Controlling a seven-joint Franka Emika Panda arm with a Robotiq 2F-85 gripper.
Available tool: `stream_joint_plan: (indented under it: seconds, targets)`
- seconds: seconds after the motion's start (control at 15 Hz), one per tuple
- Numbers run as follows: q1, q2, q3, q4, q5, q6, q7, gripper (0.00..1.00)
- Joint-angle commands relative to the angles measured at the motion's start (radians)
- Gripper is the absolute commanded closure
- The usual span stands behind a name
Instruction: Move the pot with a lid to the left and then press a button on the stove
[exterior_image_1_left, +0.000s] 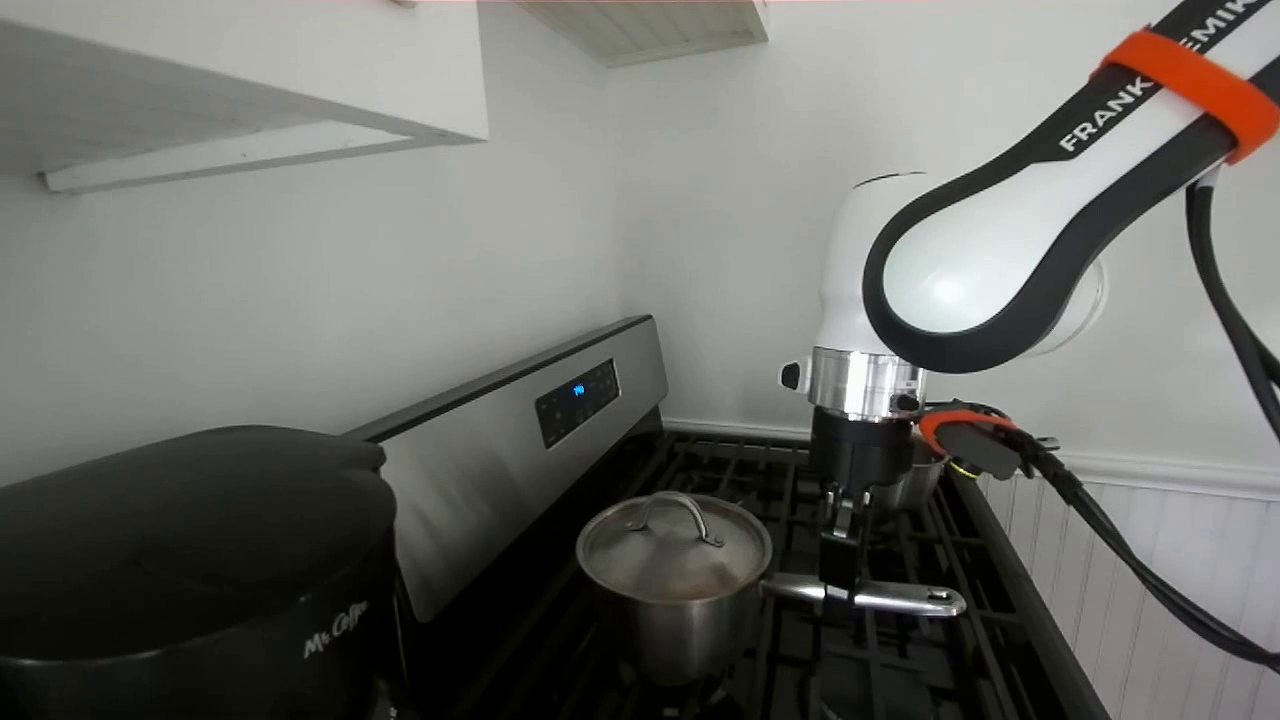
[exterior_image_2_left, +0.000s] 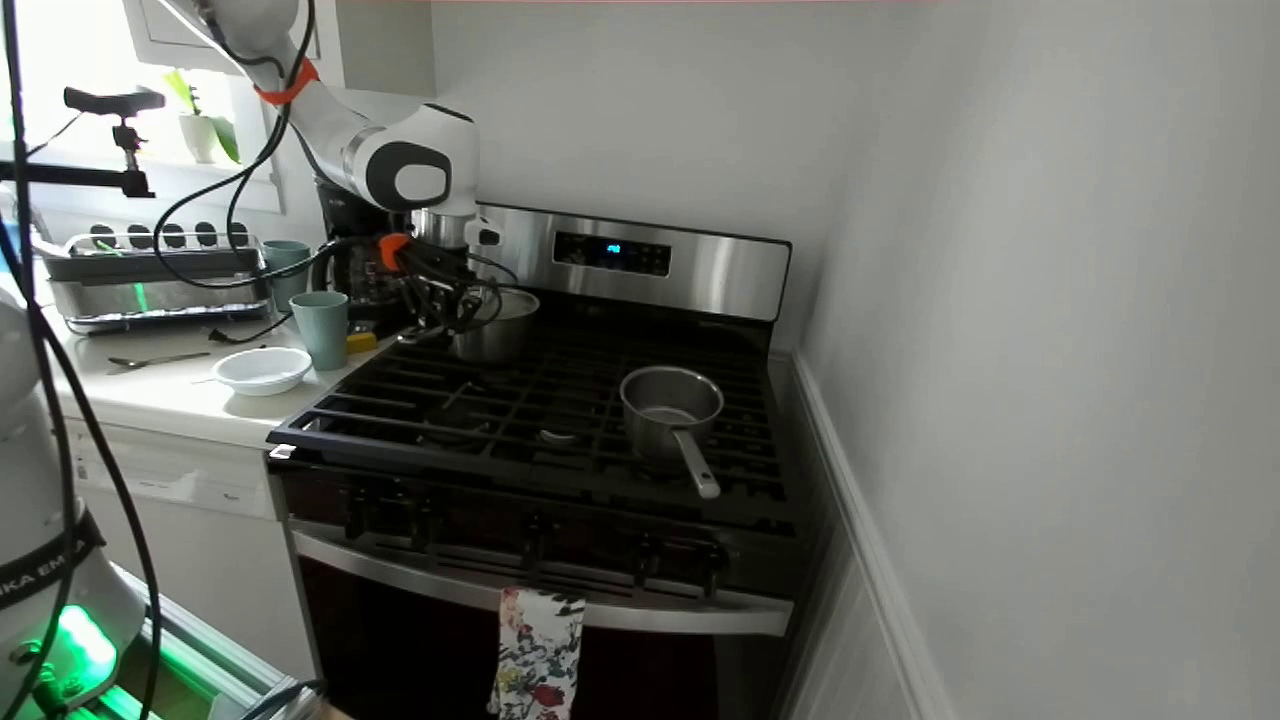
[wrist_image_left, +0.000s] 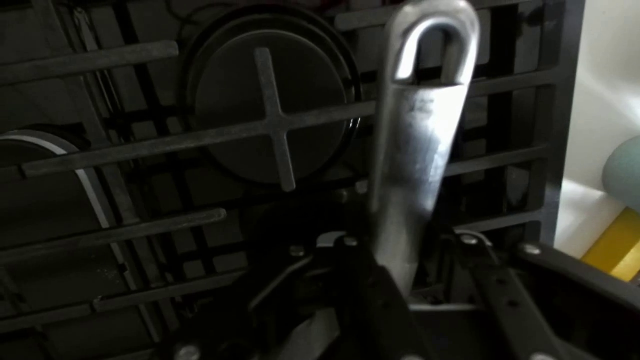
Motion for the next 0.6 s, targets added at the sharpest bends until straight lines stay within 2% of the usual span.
stream_joint_plan:
  seconds: [0.0,0.33,0.53]
  targets:
    - [0.0,0.002,-0.004,0.016,-0.026,-0.048,0.011,0.38]
    - [-0.013,-0.05,-0.015,0.007,-0.006,-0.05,-0.007,0.04]
    - [-0.025,-0.122,-0.036,0.003,0.008,-0.05,-0.015,0.0]
